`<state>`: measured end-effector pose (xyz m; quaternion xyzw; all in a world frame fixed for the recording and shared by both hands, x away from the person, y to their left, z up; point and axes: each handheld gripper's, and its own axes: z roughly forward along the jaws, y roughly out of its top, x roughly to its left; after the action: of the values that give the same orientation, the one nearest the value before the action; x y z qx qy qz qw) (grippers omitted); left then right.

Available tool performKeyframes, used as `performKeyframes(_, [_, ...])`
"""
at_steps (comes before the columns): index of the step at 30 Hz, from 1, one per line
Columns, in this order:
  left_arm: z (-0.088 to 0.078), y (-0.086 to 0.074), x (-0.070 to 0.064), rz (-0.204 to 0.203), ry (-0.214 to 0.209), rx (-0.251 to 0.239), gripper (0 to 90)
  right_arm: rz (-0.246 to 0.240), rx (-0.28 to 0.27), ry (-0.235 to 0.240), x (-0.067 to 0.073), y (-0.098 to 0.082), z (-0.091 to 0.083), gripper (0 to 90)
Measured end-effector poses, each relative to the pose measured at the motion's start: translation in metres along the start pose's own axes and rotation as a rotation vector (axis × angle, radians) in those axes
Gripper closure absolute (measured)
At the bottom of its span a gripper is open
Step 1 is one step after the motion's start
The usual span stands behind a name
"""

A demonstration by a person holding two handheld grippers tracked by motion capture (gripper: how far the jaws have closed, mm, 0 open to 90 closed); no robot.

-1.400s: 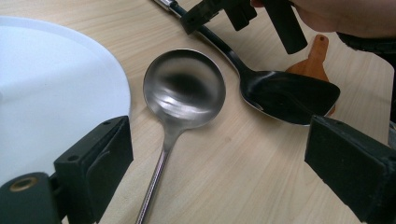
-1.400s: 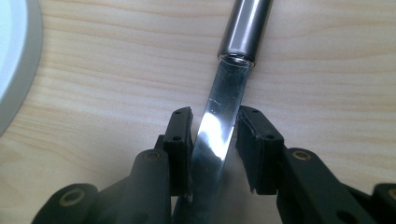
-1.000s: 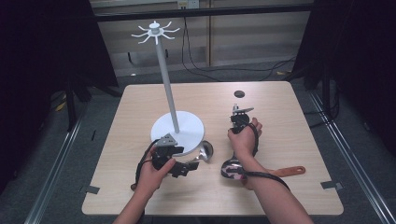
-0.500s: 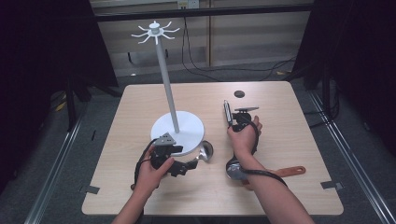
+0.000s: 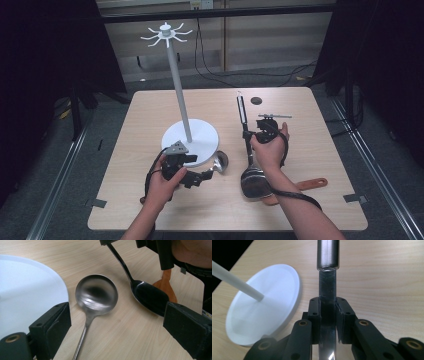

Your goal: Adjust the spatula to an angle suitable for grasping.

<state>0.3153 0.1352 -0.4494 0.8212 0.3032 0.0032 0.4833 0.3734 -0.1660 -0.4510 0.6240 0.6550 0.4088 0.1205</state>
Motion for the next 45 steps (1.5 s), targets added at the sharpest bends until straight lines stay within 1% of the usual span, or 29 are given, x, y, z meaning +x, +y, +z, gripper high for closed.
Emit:
performKeyframes(2, [0.001,0.001,-0.001,-0.007,0.0,-0.008,7.8,-0.014,-0.026,0.031,0.002,0.001,-0.006,76.6])
performKeyframes(3, [0.002,0.002,-0.002,-0.01,-0.004,-0.01,7.8,-0.015,-0.03,0.035,0.003,0.001,-0.009,76.7])
performKeyframes(5, [0.004,0.003,-0.003,-0.016,-0.011,-0.018,7.8,-0.024,-0.058,0.07,0.005,0.002,-0.014,76.8])
performKeyframes(7, [0.004,0.003,-0.003,-0.017,-0.019,-0.024,7.8,-0.026,-0.068,0.078,0.006,0.002,-0.017,76.8])
performKeyframes(10, [0.008,0.007,-0.006,-0.053,-0.033,-0.059,7.8,-0.063,-0.115,0.119,0.011,0.002,-0.028,77.0])
performKeyframes(12, [0.011,0.01,-0.01,-0.046,-0.04,-0.065,7.9,-0.075,-0.146,0.147,0.013,0.002,-0.033,77.2])
performKeyframes(13, [0.012,0.011,-0.011,-0.034,-0.04,-0.065,7.9,-0.079,-0.154,0.157,0.015,0.002,-0.036,77.3])
performKeyframes(14, [0.014,0.012,-0.012,-0.034,-0.046,-0.069,7.9,-0.085,-0.168,0.163,0.016,0.001,-0.039,77.3])
performKeyframes(16, [0.018,0.015,-0.015,-0.03,-0.037,-0.072,7.9,-0.113,-0.192,0.175,0.019,0.0,-0.043,77.4])
performKeyframes(18, [0.022,0.018,-0.018,-0.021,-0.039,-0.085,9.0,-0.127,-0.21,0.195,0.02,-0.002,-0.046,77.5])
performKeyframes(22, [0.03,0.026,-0.022,-0.016,-0.034,-0.124,16.0,-0.143,-0.238,0.227,0.023,-0.005,-0.054,77.7])
performKeyframes(23, [0.032,0.028,-0.023,-0.019,-0.028,-0.134,16.4,-0.15,-0.244,0.227,0.024,-0.006,-0.055,77.8])
performKeyframes(24, [0.032,0.028,-0.023,-0.019,-0.028,-0.134,19.8,-0.155,-0.251,0.235,0.026,-0.005,-0.057,77.9])
performKeyframes(25, [0.033,0.029,-0.022,-0.02,-0.032,-0.146,24.4,-0.165,-0.255,0.242,0.027,-0.005,-0.058,78.0])
performKeyframes(26, [0.035,0.032,-0.021,-0.028,-0.029,-0.165,25.9,-0.171,-0.255,0.244,0.029,-0.006,-0.058,78.1])
performKeyframes(27, [0.036,0.033,-0.021,-0.02,-0.038,-0.166,31.7,-0.173,-0.26,0.247,0.03,-0.006,-0.059,78.2])
performKeyframes(28, [0.036,0.033,-0.021,-0.02,-0.038,-0.166,38.9,-0.179,-0.263,0.254,0.031,-0.007,-0.06,78.4])
performKeyframes(29, [0.039,0.036,-0.021,-0.026,-0.05,-0.193,43.2,-0.184,-0.267,0.254,0.033,-0.007,-0.06,78.6])
performKeyframes(30, [0.041,0.038,-0.02,-0.029,-0.064,-0.202,49.7,-0.186,-0.267,0.257,0.034,-0.008,-0.06,78.9])
performKeyframes(31, [0.043,0.04,-0.02,-0.042,-0.07,-0.212,51.9,-0.192,-0.269,0.263,0.036,-0.008,-0.06,79.1])
performKeyframes(33, [0.048,0.043,-0.019,-0.054,-0.069,-0.227,51.9,-0.197,-0.273,0.274,0.037,-0.01,-0.06,79.2])
performKeyframes(34, [0.052,0.045,-0.019,-0.058,-0.07,-0.22,53.7,-0.197,-0.271,0.274,0.038,-0.01,-0.06,79.4])
performKeyframes(35, [0.054,0.046,-0.018,-0.054,-0.069,-0.222,58.6,-0.204,-0.276,0.269,0.039,-0.011,-0.061,79.5])
performKeyframes(36, [0.054,0.048,-0.018,-0.045,-0.067,-0.22,59.7,-0.213,-0.276,0.273,0.04,-0.011,-0.061,79.5])
performKeyframes(37, [0.055,0.049,-0.018,-0.052,-0.075,-0.228,60.0,-0.223,-0.275,0.277,0.041,-0.011,-0.061,79.5])
performKeyframes(40, [0.055,0.051,-0.018,-0.047,-0.074,-0.226,60.3,-0.231,-0.275,0.281,0.041,-0.011,-0.062,79.6])
performKeyframes(41, [0.056,0.051,-0.017,-0.052,-0.085,-0.224,60.3,-0.235,-0.275,0.283,0.041,-0.011,-0.063,79.6])
performKeyframes(43, [0.06,0.051,-0.017,-0.038,-0.101,-0.216,62.8,-0.243,-0.275,0.292,0.042,-0.011,-0.063,79.6])
performKeyframes(45, [0.061,0.051,-0.017,-0.037,-0.108,-0.218,65.2,-0.24,-0.276,0.296,0.042,-0.012,-0.064,79.6])
